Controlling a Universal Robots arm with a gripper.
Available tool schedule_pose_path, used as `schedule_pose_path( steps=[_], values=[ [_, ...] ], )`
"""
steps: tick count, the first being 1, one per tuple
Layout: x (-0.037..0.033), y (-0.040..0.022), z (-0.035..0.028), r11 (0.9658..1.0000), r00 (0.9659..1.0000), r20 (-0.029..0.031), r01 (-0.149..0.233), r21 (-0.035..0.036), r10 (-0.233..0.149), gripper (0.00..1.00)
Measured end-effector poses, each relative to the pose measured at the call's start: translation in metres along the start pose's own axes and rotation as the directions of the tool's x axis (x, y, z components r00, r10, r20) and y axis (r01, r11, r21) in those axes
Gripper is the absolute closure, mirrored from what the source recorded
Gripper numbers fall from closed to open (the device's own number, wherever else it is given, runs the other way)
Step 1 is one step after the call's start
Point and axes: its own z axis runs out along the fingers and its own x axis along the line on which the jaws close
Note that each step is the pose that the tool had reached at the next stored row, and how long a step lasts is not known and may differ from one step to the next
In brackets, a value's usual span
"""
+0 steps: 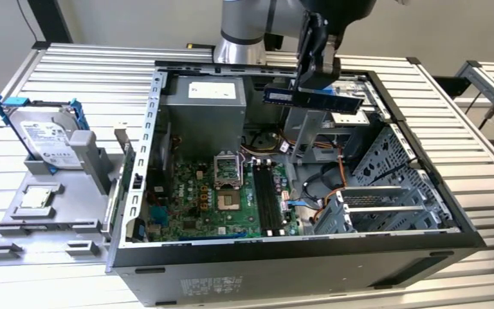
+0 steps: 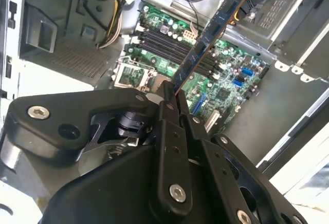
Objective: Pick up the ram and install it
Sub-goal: 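Pick up the ram and move it above insertion slot, then insert the ram into the slot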
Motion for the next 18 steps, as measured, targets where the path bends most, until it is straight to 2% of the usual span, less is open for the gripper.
schedule_pose_path(
  steps=[4,9,14,18],
  values=[
    [0.0000,0.0000,0.0000,0.9984,0.9984,0.0008,-0.056,0.0024,0.056,1.00],
    [0.0000,0.0000,0.0000,0.9916,0.9916,0.0023,-0.129,0.0053,0.129,1.00],
    [0.0000,0.0000,0.0000,0.9799,0.9800,0.0039,-0.199,0.0081,0.199,1.00],
    [0.0000,0.0000,0.0000,0.9660,0.9660,0.0055,-0.258,0.0104,0.258,1.00]
  ],
)
